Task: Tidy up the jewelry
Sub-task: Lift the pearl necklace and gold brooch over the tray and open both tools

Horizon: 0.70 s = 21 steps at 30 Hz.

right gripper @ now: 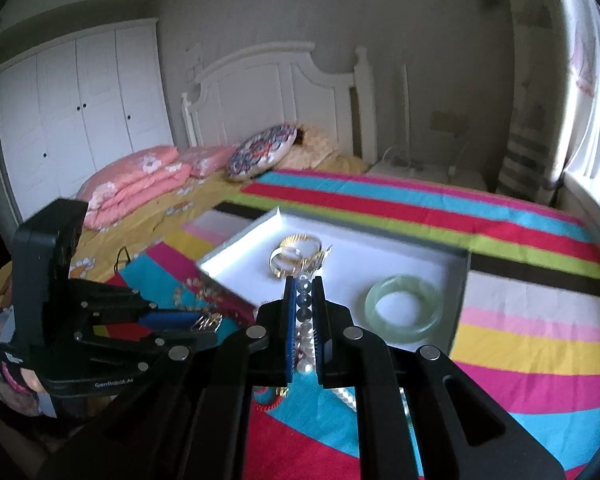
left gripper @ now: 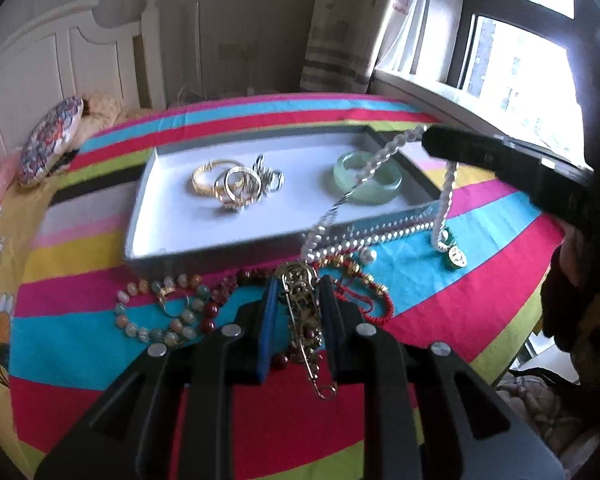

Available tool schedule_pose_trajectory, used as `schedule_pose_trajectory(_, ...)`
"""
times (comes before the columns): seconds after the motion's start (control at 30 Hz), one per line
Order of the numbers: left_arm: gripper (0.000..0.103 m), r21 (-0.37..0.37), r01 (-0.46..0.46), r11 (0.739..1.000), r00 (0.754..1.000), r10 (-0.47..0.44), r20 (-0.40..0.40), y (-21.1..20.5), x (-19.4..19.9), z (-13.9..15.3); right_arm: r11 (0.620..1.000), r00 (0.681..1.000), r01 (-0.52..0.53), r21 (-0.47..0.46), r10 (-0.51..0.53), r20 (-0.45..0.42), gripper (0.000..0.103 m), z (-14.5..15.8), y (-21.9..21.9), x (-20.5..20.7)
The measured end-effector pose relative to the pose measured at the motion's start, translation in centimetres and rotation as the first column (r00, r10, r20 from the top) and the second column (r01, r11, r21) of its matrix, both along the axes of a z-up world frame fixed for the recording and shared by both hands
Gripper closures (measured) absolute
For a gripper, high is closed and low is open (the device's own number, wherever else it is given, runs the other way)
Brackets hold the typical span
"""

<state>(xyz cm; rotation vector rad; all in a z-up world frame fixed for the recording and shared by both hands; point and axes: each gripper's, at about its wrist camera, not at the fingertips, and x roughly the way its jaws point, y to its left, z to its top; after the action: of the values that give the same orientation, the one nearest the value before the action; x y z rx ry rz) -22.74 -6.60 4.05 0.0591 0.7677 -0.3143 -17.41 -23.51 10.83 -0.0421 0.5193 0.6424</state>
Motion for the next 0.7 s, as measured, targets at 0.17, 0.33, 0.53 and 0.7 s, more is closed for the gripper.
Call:
schedule_pose_trajectory(0.17, 0.083, 0.028, -0.003, 1.000, 0.999, 0.001, 0.054, -0.2, -0.7, 1.4, 0.999, 0.998, 0.030, 0.012, -0.031, 0.060, 0.094, 2.3, -1.3, -1.0)
schedule_pose_trajectory(0.33, 0.083, 0.060, -0.008, 0.998, 0.995, 0.001, 0.104, -0.5, -0.6, 2.7, 0.996, 0.988, 0.084, 0.033, -0.088, 0.128, 0.094, 4.9, -3.0, -1.6)
schedule_pose_trajectory(0.53, 0.083, 0.054, -0.005, 0.999, 0.990, -0.002, 0.143, -0.6, 0.1, 4.2, 0.993, 0.976, 0.110, 0.050, -0.118, 0.181, 0.094, 7.5, -4.5, -2.0)
schedule_pose_trajectory(0.7, 0.083, 0.078, 0.002, 0.997, 0.990, -0.013, 0.143, -0.8, 0.5, 4.3, 0.992, 0.970, 0.125, 0.035, -0.129, 0.205, 0.094, 8.8, -4.7, -1.2)
